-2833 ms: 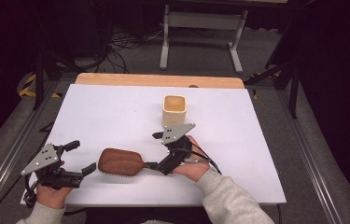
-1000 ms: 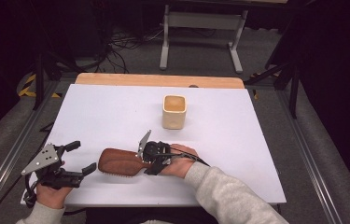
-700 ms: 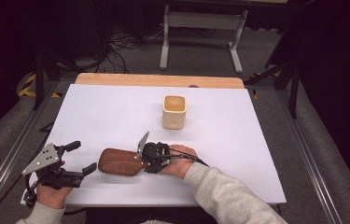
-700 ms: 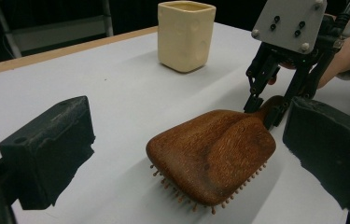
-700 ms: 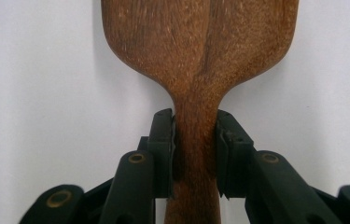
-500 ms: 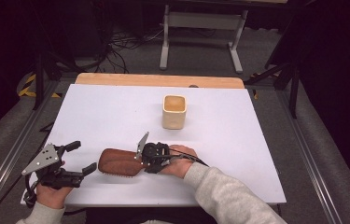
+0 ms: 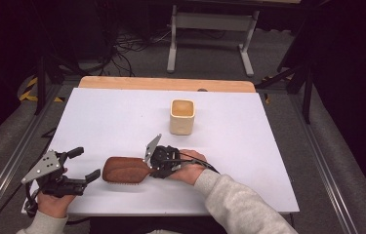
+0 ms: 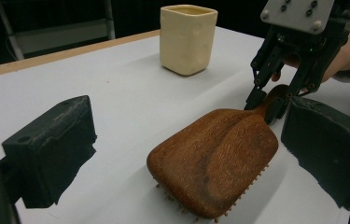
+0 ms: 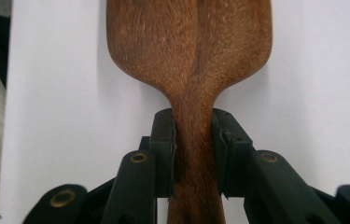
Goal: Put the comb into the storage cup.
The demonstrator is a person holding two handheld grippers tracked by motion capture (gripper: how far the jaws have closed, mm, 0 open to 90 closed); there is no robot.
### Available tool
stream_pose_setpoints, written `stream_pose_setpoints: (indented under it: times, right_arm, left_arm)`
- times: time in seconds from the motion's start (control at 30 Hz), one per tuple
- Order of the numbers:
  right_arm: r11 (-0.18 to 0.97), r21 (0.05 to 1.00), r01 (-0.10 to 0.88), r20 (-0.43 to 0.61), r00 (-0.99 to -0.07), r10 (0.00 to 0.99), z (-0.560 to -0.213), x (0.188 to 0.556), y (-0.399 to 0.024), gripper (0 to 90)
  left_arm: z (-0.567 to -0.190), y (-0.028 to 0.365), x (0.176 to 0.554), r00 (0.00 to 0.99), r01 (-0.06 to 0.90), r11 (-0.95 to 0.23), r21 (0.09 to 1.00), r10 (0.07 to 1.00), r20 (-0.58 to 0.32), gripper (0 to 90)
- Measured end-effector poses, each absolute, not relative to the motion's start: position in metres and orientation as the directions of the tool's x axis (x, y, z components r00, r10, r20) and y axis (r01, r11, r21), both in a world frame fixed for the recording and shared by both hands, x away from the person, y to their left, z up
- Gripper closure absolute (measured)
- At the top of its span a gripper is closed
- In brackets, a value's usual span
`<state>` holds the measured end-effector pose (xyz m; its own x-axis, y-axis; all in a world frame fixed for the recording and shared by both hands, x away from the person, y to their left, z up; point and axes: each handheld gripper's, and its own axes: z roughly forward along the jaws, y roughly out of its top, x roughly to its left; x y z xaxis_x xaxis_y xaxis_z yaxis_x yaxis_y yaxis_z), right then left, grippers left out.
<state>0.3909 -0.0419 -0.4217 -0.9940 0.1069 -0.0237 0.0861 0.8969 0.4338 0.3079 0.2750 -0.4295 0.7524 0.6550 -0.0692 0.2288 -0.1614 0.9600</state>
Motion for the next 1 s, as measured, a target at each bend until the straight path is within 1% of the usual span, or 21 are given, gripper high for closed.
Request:
stream_pose_setpoints:
  times: [0.23,0.27,0.57,0.73,0.93,1.0]
  right_arm:
    - [0.878,0.472,0.079,-0.038,-0.993,0.109,-0.414,0.39,-0.046,72.0]
    - [0.871,0.487,0.059,-0.051,-0.994,0.096,-0.414,0.391,-0.046,72.0]
    - [0.862,0.504,0.052,-0.065,-0.993,0.098,-0.411,0.388,-0.049,72.0]
    - [0.839,0.543,0.035,-0.087,-0.991,0.097,-0.407,0.386,-0.055,71.9]
    - [0.791,0.612,0.029,-0.126,-0.983,0.134,-0.394,0.381,-0.069,71.9]
    - [0.77,0.637,0.034,-0.125,-0.981,0.146,-0.391,0.38,-0.074,71.9]
  left_arm:
    - [-0.43,0.275,0.308,0.75,0.229,-0.155,0.961,0.658,-0.072,4.2]
    - [-0.43,0.275,0.308,0.75,0.23,-0.155,0.961,0.657,-0.073,4.2]
    - [-0.429,0.277,0.307,0.746,0.23,-0.143,0.963,0.662,-0.079,4.3]
    - [-0.43,0.277,0.308,0.745,0.237,-0.138,0.962,0.661,-0.089,4.3]
    - [-0.429,0.277,0.309,0.746,0.247,-0.127,0.961,0.657,-0.105,3.9]
    - [-0.429,0.276,0.309,0.747,0.256,-0.113,0.96,0.654,-0.122,3.6]
